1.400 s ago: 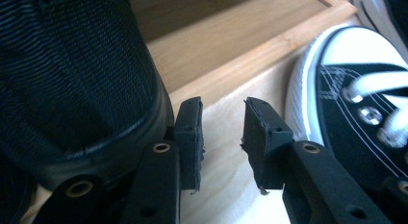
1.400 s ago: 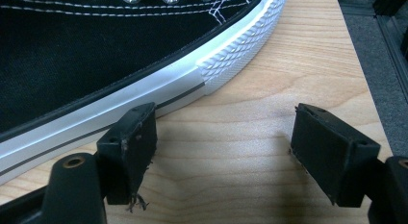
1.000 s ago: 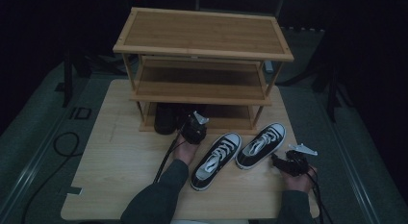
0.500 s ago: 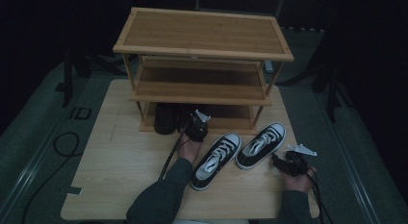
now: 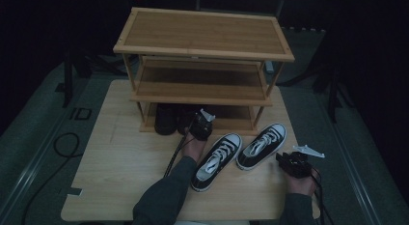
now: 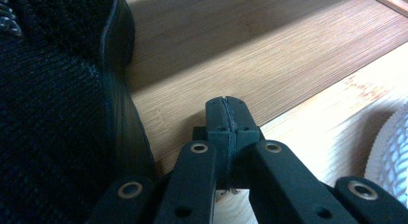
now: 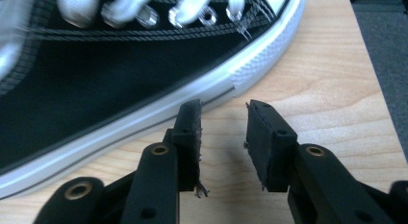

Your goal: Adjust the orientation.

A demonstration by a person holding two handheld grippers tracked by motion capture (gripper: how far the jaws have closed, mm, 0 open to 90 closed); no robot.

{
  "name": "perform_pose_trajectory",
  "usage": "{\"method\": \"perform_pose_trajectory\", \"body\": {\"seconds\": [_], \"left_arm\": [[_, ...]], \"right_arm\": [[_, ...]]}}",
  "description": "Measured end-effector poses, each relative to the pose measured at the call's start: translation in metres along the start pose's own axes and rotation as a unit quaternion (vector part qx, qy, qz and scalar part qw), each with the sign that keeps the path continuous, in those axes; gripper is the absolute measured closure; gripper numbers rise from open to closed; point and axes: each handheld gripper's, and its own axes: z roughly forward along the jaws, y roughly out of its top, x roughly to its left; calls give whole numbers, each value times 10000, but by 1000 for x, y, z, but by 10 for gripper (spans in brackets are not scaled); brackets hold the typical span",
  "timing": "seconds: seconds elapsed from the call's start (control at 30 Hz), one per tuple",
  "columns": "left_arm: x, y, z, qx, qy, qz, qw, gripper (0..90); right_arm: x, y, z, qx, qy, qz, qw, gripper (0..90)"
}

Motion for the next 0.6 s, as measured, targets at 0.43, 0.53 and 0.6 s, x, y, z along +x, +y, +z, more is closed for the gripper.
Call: {"method": "perform_pose_trajectory", "body": {"seconds": [0.43, 0.53, 0.6], "left_arm": [[1, 0, 4, -35, -31, 39, 10000, 899], [2, 0, 4, -36, -38, 39, 10000, 899], [2, -1, 4, -33, -45, 22, 10000, 899]], "right_arm": [[53, 10, -41, -291, 775, -594, 9948, 668], [66, 13, -44, -301, 877, -753, 9928, 665], [88, 17, -47, -348, 1109, -1000, 9882, 656]]}}
